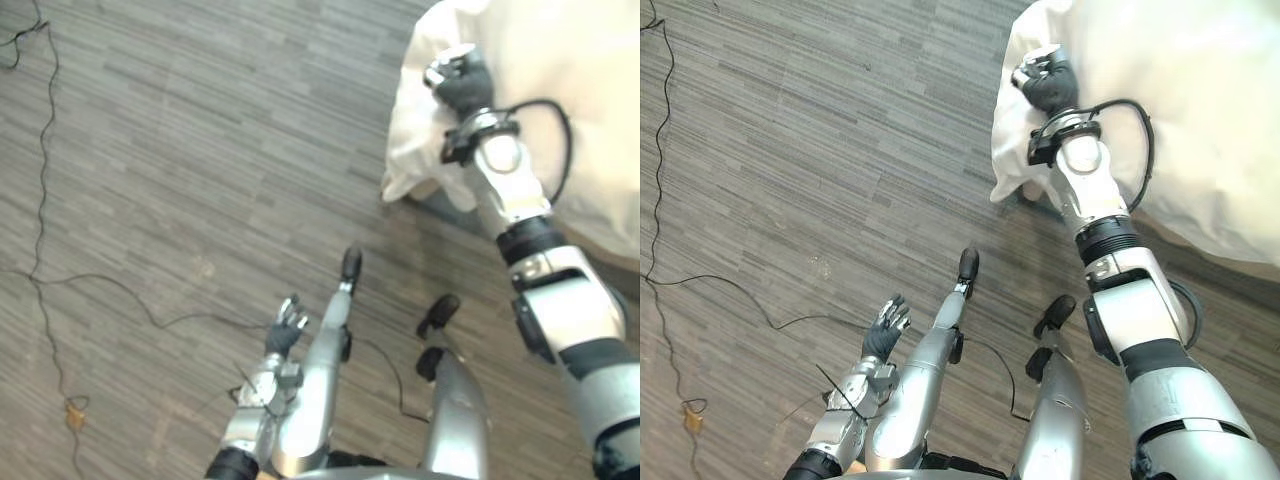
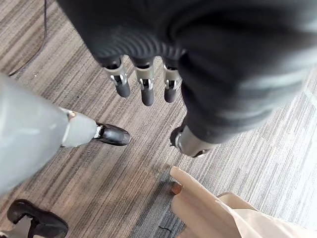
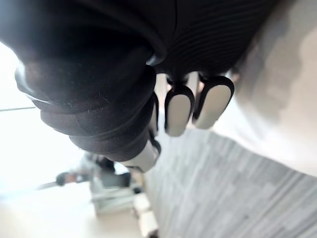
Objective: Tidy the bed and pick cloth on bed and put in laundry
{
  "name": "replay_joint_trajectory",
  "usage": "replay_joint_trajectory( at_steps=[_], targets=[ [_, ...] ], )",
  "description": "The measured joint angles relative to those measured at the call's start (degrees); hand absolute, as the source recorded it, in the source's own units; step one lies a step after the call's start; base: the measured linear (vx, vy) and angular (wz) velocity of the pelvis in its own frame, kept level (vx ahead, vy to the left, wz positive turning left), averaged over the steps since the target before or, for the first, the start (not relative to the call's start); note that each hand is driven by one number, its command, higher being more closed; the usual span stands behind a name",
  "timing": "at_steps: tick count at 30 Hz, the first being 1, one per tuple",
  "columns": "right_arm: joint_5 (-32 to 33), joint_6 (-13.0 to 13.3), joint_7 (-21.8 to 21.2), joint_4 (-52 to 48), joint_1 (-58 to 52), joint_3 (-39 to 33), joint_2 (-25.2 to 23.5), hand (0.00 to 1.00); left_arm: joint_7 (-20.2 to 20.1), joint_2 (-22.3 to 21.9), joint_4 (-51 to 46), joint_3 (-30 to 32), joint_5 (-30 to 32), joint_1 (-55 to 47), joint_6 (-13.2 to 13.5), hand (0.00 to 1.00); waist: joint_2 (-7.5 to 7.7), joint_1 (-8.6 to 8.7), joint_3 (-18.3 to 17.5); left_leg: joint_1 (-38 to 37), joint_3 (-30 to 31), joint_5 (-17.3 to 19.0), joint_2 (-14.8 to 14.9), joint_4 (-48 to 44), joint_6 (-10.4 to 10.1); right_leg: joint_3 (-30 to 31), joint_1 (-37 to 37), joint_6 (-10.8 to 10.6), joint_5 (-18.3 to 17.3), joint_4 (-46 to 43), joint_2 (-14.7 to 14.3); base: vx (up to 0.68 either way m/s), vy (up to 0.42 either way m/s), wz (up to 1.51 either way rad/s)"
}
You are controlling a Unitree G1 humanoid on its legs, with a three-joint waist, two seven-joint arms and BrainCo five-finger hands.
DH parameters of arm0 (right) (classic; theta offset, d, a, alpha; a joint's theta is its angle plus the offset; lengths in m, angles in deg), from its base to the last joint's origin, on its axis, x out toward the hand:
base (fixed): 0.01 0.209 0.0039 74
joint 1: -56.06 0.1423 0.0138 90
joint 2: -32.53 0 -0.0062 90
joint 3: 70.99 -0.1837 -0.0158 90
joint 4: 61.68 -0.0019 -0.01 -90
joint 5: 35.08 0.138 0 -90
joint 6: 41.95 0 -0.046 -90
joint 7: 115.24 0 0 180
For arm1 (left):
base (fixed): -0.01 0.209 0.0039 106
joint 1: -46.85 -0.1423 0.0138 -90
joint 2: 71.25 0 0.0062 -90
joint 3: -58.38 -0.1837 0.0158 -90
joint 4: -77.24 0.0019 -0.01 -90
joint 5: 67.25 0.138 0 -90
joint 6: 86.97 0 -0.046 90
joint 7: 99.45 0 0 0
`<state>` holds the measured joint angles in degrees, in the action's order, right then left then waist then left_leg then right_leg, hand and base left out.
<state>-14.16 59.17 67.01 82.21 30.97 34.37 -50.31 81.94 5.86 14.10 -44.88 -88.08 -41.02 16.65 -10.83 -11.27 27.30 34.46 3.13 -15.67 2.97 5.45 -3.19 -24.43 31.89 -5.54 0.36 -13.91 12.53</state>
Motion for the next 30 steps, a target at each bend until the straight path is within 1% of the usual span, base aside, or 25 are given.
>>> replay_joint_trajectory(
  at_steps=[1, 2, 3, 4, 5, 7, 8, 10, 11, 12, 13, 14, 15, 16, 17, 19, 20, 21, 23, 24, 25, 26, 27, 28, 30],
  targets=[
    [-1.42, -0.23, 0.0, 2.03, -1.63, -1.39, -1.5, 1.0, 0.01, -0.12, -0.01, -0.12, 0.01, 0.49, 0.07, 0.0, 0.01, -0.35, 0.0, 0.07, -0.44, 0.03, -0.05, 0.0, -0.01, 0.46, 0.34, -0.02, -0.01, -0.12, 0.11, 0.05, -0.031, -0.15],
    [-1.96, 1.42, 0.01, 0.37, -4.52, -3.28, -3.62, 1.0, 0.06, -0.22, 0.0, 0.07, 0.02, 0.68, 0.12, 0.0, 0.03, -0.24, -0.01, 0.05, -0.95, 0.24, -0.13, 0.0, -0.25, 0.91, 0.59, -0.17, -0.13, -0.33, 0.28, 0.05, -0.025, -0.12],
    [-2.24, 1.55, 0.03, -0.01, -5.48, -3.8, -4.87, 1.0, 0.07, -0.3, 0.02, 0.43, 0.03, 0.68, 0.11, 0.0, 0.06, 0.15, -0.03, -0.02, -1.21, 0.28, -0.2, 0.0, -0.23, 1.11, 0.77, -0.31, -0.27, -0.62, 0.49, 0.05, -0.022, -0.13],
    [-3.4, 1.54, 0.05, -1.57, -8.11, -3.98, -7.95, 1.0, 0.13, -0.83, 0.02, 1.86, 0.08, 0.67, 0.08, 0.0, 0.31, 0.89, -0.09, -0.26, -1.96, 0.56, -0.35, 0.0, 0.07, 1.84, 1.36, -0.61, -0.8, -1.66, 0.86, 0.05, -0.022, -0.14],
    [-3.6, 0.24, 0.18, -1.15, -12.13, -3.93, -10.36, 1.0, 0.19, -1.83, -0.03, 3.71, 0.1, 0.79, 0.08, 0.0, 0.54, 1.48, -0.11, -0.62, -2.44, 0.71, -0.49, 0.0, 0.08, 2.32, 1.53, -0.61, -1.16, -2.19, 1.14, 0.05, -0.026, -0.15],
    [-4.18, -2.19, 0.0, -0.45, -20.17, -3.48, -12.66, 1.0, 0.24, -3.08, -0.22, 5.4, 0.11, 0.81, 0.1, 0.0, 1.05, 1.65, -0.07, -1.18, -3.17, 0.93, -0.58, 0.0, -0.14, 2.75, 1.52, -0.45, -1.55, -2.75, 1.41, 0.07, -0.036, -0.09],
    [-5.61, -5.23, -0.5, 1.71, -28.71, -1.95, -14.96, 1.0, 0.3, -3.67, -0.13, 6.31, 0.13, 0.8, -0.01, 0.0, 1.72, 2.35, -0.13, -1.71, -3.49, 0.86, -0.71, 0.0, -0.07, 2.91, 1.36, -0.48, -2.25, -3.46, 1.64, 0.1, -0.056, -0.01],
    [-6.11, -8.1, -2.41, 3.31, -37.93, -0.46, -18.13, 1.0, 0.32, -3.56, 0.03, 6.74, 0.13, 0.81, -0.08, 0.0, 3.1, 3.79, 0.56, -3.29, -3.84, 0.82, -0.64, -0.02, -0.06, 2.89, -0.01, -0.09, -2.81, -3.99, 1.67, 0.08, -0.054, 0.01],
    [-6.44, -9.13, -3.35, 3.45, -42.02, 0.3, -19.72, 1.0, 0.32, -3.23, 0.62, 6.85, 0.13, 0.81, -0.31, 0.0, 4.28, 5.01, 0.97, -5.15, -4.29, 0.86, -0.54, -0.01, -0.12, 2.91, -1.87, 0.1, -3.05, -3.94, 1.61, 0.03, -0.045, -0.04],
    [-6.49, -9.25, -3.9, 3.45, -43.53, 0.42, -20.35, 0.0, 0.33, -3.07, 0.74, 6.9, 0.13, 0.75, -0.58, 0.0, 4.87, 5.62, 0.91, -6.19, -4.45, 0.98, -0.52, 0.0, -0.27, 3.01, -2.84, 0.08, -3.21, -3.92, 1.58, 0.0, -0.06, -0.13],
    [-6.24, -9.11, -4.62, 3.13, -45.36, 0.41, -21.21, 0.0, 0.2, -2.91, 0.72, 6.53, 0.12, 0.7, -0.94, 0.0, 5.88, 6.17, 0.88, -8.61, -4.79, 1.64, -0.27, 0.01, -1.04, 3.47, -4.94, 0.04, -3.52, -3.88, 1.38, -0.04, -0.072, -0.16],
    [-6.14, -8.92, -4.92, 2.89, -45.84, 0.32, -21.42, 0.0, 0.15, -2.92, 0.7, 6.51, 0.1, 0.71, -0.94, 0.0, 6.26, 6.24, 0.73, -9.59, -4.88, 1.9, -0.11, 0.01, -1.37, 3.77, -5.76, 0.04, -3.53, -3.78, 1.19, -0.05, -0.074, -0.21],
    [-5.5, -8.51, -4.99, 1.53, -46.64, 0.08, -21.61, 0.0, 0.15, -2.64, 0.72, 6.57, 0.1, 0.7, -0.92, 0.0, 6.85, 6.82, 0.39, -11.19, -4.93, 1.95, 0.38, 0.02, -1.41, 3.95, -7.6, 0.01, -3.48, -2.8, 0.49, -0.09, -0.094, -0.15],
    [-5.05, -7.56, -4.99, 0.17, -46.74, -0.57, -21.8, 0.0, 0.17, -1.85, 0.95, 6.55, 0.1, 0.61, -1.02, 0.0, 7.36, 7.47, 0.09, -12.37, -4.92, 2.42, 0.99, 0.03, -1.7, 3.82, -9.18, 0.35, -3.44, -1.78, -0.3, -0.08, -0.076, -0.15],
    [-4.73, -7.12, -4.93, -0.35, -46.87, -1.36, -21.92, 0.0, 0.18, -1.43, 1.17, 6.55, 0.09, 0.61, -1.21, 0.0, 7.72, 7.46, -0.18, -12.95, -5.06, 2.78, 1.2, 0.04, -1.57, 3.85, -9.85, 0.29, -3.4, -1.3, -0.62, -0.1, -0.083, -0.15],
    [-2.92, -6.34, -4.73, -1.26, -49.02, -5.81, -22.14, 0.0, 0.26, -0.39, 3.51, 6.44, 0.22, 0.04, -2.15, 0.0, 8.91, 7.63, -3.11, -14.58, -5.31, 3.32, 1.87, 0.08, -1.36, 3.95, -12.06, 0.03, -2.96, 0.58, -1.75, -0.04, -0.064, -0.14],
    [-2.65, -6.28, -4.64, -1.25, -49.86, -7.01, -22.14, 0.0, 0.28, -0.21, 4.09, 6.33, 0.26, -0.4, -2.17, 0.0, 9.22, 7.66, -3.79, -15.2, -5.39, 3.49, 1.96, 0.08, -1.36, 3.99, -12.86, -0.03, -2.92, 1.05, -1.89, 0.02, -0.065, -0.07],
    [-1.79, -6.29, -4.24, -1.23, -52.13, -9.68, -22.13, 0.0, 0.27, 0.24, 5.7, 6.08, 0.65, -1.4, -2.39, 0.0, 9.91, 7.81, -5.39, -16.66, -5.62, 3.96, 2.02, 0.07, -0.92, 4.16, -14.62, -0.13, -2.86, 1.95, -2.27, 0.04, -0.05, -0.04],
    [-1.18, -6.5, -3.3, -0.89, -55.83, -14.49, -22.14, 0.0, 0.35, 0.95, 10.19, 6.11, 1.64, -2.5, -3.25, 0.0, 10.81, 8.71, -8.08, -19.07, -6.23, 4.69, 1.9, 0.09, -0.96, 4.38, -17.45, -0.35, -2.74, 3.49, -2.52, 0.1, -0.043, -0.09],
    [-1.15, -6.54, -2.6, -0.79, -57.47, -16.77, -22.23, 0.0, 0.91, 1.43, 13.2, 6.21, 3.9, -2.84, -3.74, 0.0, 11.34, 9.12, -9.21, -20.59, -7.01, 5.32, 1.82, 0.1, -0.94, 4.93, -18.94, -0.57, -2.6, 4.31, -2.62, 0.2, -0.025, -0.42],
    [-1.18, -6.53, -1.7, -0.47, -59.95, -19.86, -22.21, 0.0, 1.56, 1.99, 18.47, 6.79, 7.89, -3.21, -4.66, 0.0, 12.13, 9.62, -11.12, -23.25, -8.87, 6.14, 1.69, 0.11, -0.7, 6.37, -21.05, -0.92, -2.28, 5.64, -2.72, 0.14, -0.007, -0.46],
    [-1.25, -6.52, -1.24, 0.0, -60.79, -21.35, -22.11, 0.0, 1.85, 2.08, 20.8, 7.27, 9.89, -3.38, -5.03, 0.0, 12.31, 10.41, -12.0, -24.13, -9.33, 6.52, 1.56, 0.11, -0.61, 6.98, -22.11, -1.09, -2.13, 6.41, -2.76, 0.18, 0.015, -0.54],
    [-1.29, -6.52, -0.71, 1.08, -61.81, -23.89, -22.04, 0.0, 2.46, 2.31, 24.26, 7.96, 12.81, -3.33, -5.94, 0.0, 12.43, 10.95, -12.91, -26.2, -10.46, 7.12, 1.16, 0.12, -0.46, 7.49, -23.78, -1.37, -1.91, 7.24, -2.74, 0.14, 0.025, -0.44],
    [-1.38, -6.58, 0.24, 1.62, -63.38, -26.56, -21.75, 0.0, 2.82, 2.31, 26.79, 9.42, 15.25, -3.36, -6.8, 0.0, 12.41, 11.9, -13.65, -28.33, -11.47, 8.0, 1.04, 0.31, -0.47, 8.41, -25.77, -1.38, -1.47, 8.23, -2.75, 0.19, 0.026, -0.46],
    [-3.04, -6.67, 1.41, 2.25, -65.1, -29.41, -21.46, 0.0, 3.34, 2.71, 28.48, 10.74, 17.76, -3.36, -7.29, 0.0, 12.3, 12.65, -14.63, -30.22, -12.6, 8.83, 1.02, 0.38, -0.73, 9.18, -27.27, -1.55, -1.32, 8.8, -2.75, 0.1, 0.007, -0.3]
  ],
)
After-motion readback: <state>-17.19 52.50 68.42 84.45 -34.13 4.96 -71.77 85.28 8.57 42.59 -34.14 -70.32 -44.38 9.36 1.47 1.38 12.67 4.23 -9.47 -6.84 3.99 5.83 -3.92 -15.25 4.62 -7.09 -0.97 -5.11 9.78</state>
